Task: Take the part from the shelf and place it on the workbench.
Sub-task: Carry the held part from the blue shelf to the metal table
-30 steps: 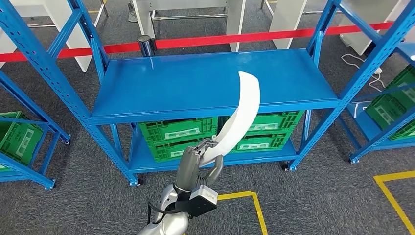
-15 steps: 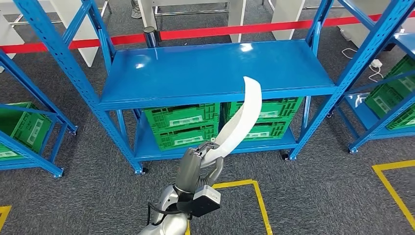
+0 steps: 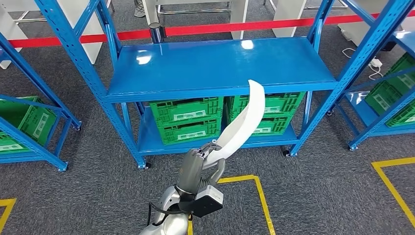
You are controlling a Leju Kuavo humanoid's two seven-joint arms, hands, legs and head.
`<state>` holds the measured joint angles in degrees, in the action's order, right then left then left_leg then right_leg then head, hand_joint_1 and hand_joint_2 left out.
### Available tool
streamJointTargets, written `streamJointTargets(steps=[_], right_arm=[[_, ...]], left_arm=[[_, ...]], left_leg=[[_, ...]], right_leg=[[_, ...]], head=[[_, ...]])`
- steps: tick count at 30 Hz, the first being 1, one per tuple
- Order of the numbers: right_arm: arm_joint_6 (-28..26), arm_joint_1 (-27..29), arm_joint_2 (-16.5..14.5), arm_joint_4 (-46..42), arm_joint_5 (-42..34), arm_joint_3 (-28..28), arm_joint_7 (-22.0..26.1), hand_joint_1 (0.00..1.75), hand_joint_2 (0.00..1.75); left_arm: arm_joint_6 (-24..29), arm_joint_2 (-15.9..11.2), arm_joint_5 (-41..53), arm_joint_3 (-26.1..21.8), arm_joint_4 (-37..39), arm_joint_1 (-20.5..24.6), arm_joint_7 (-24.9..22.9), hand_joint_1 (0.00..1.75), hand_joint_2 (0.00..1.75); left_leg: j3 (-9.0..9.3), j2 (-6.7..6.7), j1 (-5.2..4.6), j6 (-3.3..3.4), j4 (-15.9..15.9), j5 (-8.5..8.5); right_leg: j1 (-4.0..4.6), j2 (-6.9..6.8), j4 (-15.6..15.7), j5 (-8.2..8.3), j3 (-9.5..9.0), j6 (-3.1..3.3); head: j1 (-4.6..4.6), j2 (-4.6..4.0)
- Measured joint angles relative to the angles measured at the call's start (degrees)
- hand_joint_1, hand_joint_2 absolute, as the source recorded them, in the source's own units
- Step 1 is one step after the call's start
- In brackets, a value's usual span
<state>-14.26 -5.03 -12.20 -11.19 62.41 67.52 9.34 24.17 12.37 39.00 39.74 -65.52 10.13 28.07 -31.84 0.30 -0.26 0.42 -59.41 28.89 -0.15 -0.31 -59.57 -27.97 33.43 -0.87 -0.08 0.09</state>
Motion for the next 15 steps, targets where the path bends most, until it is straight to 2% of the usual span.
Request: streamJointTargets(steps=[2, 3, 4, 5, 7, 8, 9, 10, 12, 13, 14, 15], right_arm=[[0.25, 0.01, -0.12, 0.02, 0.29, 0.0, -0.14, 0.0, 0.0], [0.28, -0.03, -0.23, 0.03, 0.4, 0.0, -0.18, 0.0, 0.0], [0.29, -0.09, -0.36, 0.04, 0.48, 0.0, -0.2, 0.0, 0.0], [0.29, -0.15, -0.51, 0.04, 0.49, 0.0, -0.19, 0.0, 0.0], [0.3, -0.18, -0.71, 0.04, 0.31, 0.0, -0.16, 0.0, 0.0], [0.31, -0.16, -0.77, 0.04, 0.18, 0.0, -0.13, 0.0, 0.0], [0.31, -0.16, -0.8, 0.04, 0.07, 0.0, -0.1, 0.0, 0.0], [0.33, -0.15, -0.85, 0.04, -0.05, 0.0, -0.05, 0.0, 0.0], [0.46, -0.17, -1.03, 0.04, -0.32, 0.01, 0.06, 0.0, 0.0], [0.55, -0.17, -1.11, 0.04, -0.44, 0.01, 0.14, 0.0, 0.0], [0.64, -0.17, -1.17, 0.04, -0.51, 0.02, 0.22, 0.0, 0.0], [0.73, -0.17, -1.2, 0.04, -0.55, 0.02, 0.33, 0.0, 0.0]], left_arm=[[-0.04, -0.03, 0.34, 0.0, 0.12, 0.01, -0.35, 1.75, 1.75], [-0.08, -0.05, 0.51, -0.01, 0.16, 0.01, -0.57, 1.75, 1.75], [-0.2, -0.09, 0.7, -0.01, 0.19, 0.02, -0.81, 1.75, 1.75], [-0.39, -0.13, 0.86, -0.02, 0.23, 0.02, -1.08, 1.75, 1.75], [-0.86, -0.24, 1.19, -0.02, 0.4, -0.04, -1.6, 1.75, 1.75], [-1.08, -0.29, 1.3, -0.02, 0.53, -0.09, -1.79, 1.75, 1.75], [-1.23, -0.33, 1.38, -0.01, 0.66, -0.13, -1.91, 1.75, 1.75], [-1.38, -0.34, 1.45, -0.01, 0.75, -0.13, -1.99, 1.75, 1.75], [-1.7, -0.3, 1.59, 0.01, 0.84, 0.0, -2.03, 1.75, 1.75], [-1.85, -0.25, 1.66, 0.02, 0.86, 0.08, -2.03, 1.75, 1.75], [-2.03, -0.21, 1.72, 0.03, 0.88, 0.17, -2.02, 1.75, 1.75], [-2.21, -0.16, 1.78, 0.04, 0.94, 0.23, -2.03, 1.75, 1.75]], left_leg=[[-0.21, -0.04, 0.08, -0.76, 0.0, -0.14], [-0.47, -0.09, 0.1, -1.1, -0.6, 0.55], [-1.09, -0.15, 0.13, -1.4, -2.22, 2.04], [-2.09, -0.2, 0.25, -1.67, -4.96, 4.25], [-4.45, -0.2, 0.41, -2.1, -11.96, 8.71], [-4.9, -0.2, 0.48, -2.23, -14.14, 9.8], [-4.36, -0.2, 0.55, -2.31, -14.32, 9.79], [-2.62, -0.19, 0.63, -2.31, -12.13, 8.76], [2.6, -0.19, 0.68, -2.1, -3.96, 6.08], [4.37, -0.25, 0.58, -1.78, -0.66, 5.05], [5.18, -0.31, 0.41, -1.38, 1.17, 4.47], [4.97, -0.37, 0.15, -0.86, 1.52, 4.17]], right_leg=[[-0.15, -0.06, 0.44, 0.67, 0.3, 0.71], [-0.3, -0.13, 0.71, 1.09, 0.46, 1.12], [-0.48, -0.21, 0.98, 1.54, 0.73, 1.48], [-0.52, -0.28, 1.09, 1.97, 1.15, 1.72], [-0.52, -0.35, 1.05, 2.86, 2.36, 1.91], [-0.52, -0.38, 1.01, 3.35, 3.04, 1.88], [-0.53, -0.4, 0.97, 3.86, 3.74, 1.8], [-0.55, -0.4, 0.9, 4.38, 4.41, 1.68], [-0.55, -0.35, 0.71, 5.43, 5.52, 1.2], [-0.54, -0.33, 0.65, 5.96, 5.87, 0.83], [-0.53, -0.34, 0.68, 6.5, 6.07, 0.42], [-0.59, -0.36, 0.86, 7.07, 6.13, -0.03]], head=[[-0.01, 0.0], [-0.08, 0.0], [-0.21, 0.0], [-0.33, 0.0], [-0.52, 0.0], [-0.56, 0.0], [-0.62, 0.0], [-0.7, 0.0], [-0.94, 0.0], [-1.05, 0.0], [-1.18, 0.0], [-1.27, 0.0]])
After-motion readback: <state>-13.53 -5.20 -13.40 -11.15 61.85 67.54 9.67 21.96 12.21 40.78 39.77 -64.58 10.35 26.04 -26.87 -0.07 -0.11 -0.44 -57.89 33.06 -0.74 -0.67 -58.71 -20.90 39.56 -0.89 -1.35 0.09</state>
